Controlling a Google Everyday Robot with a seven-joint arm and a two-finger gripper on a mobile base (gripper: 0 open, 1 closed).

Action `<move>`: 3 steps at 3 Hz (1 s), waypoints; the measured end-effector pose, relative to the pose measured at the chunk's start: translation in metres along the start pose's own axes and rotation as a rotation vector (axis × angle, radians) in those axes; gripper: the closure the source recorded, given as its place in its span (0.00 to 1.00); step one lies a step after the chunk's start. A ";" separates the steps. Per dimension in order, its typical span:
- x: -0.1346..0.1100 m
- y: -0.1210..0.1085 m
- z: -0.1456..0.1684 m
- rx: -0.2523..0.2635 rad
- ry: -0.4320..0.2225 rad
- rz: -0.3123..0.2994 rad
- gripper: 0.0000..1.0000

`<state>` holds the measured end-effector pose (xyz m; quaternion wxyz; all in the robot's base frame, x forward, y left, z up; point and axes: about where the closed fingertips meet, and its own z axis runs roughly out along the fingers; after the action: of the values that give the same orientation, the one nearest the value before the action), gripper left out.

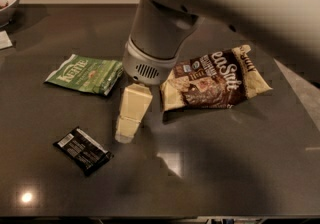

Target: Move rxbar chocolate near brown chip bag

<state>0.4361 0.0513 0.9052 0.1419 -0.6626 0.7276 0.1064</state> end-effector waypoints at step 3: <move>-0.056 0.048 0.073 -0.040 0.071 -0.058 0.00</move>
Offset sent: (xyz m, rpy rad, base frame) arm -0.0381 0.0922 -0.0584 -0.0855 0.0182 0.0484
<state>0.3980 0.1331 0.8545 0.1057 -0.6893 0.7106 0.0931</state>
